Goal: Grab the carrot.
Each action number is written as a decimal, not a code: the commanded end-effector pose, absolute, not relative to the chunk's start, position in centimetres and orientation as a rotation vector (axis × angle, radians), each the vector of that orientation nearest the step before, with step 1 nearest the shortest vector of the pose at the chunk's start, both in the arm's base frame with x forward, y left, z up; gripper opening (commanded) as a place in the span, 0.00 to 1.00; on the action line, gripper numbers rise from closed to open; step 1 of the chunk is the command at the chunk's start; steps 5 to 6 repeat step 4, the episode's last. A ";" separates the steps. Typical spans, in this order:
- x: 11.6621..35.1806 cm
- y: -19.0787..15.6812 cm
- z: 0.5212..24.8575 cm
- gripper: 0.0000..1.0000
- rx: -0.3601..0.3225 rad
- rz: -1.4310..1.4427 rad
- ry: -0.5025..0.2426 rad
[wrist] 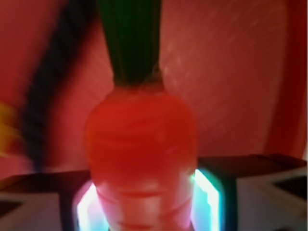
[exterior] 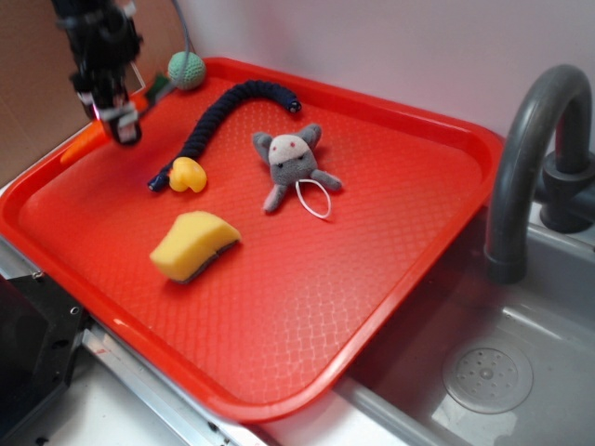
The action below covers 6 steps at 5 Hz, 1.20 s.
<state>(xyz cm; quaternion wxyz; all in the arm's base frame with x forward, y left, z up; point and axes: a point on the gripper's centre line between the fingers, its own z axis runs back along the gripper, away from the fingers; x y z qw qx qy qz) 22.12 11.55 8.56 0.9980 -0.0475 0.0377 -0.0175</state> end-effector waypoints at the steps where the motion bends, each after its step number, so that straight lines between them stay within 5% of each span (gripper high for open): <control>1: 22.6 8.5 19.1 0.00 -0.034 0.485 -0.014; 3: 21.6 3.0 23.2 0.00 -0.142 0.985 -0.024; 4: 22.2 2.2 22.9 0.00 -0.244 0.969 0.024; 6: 22.2 2.2 22.9 0.00 -0.244 0.969 0.024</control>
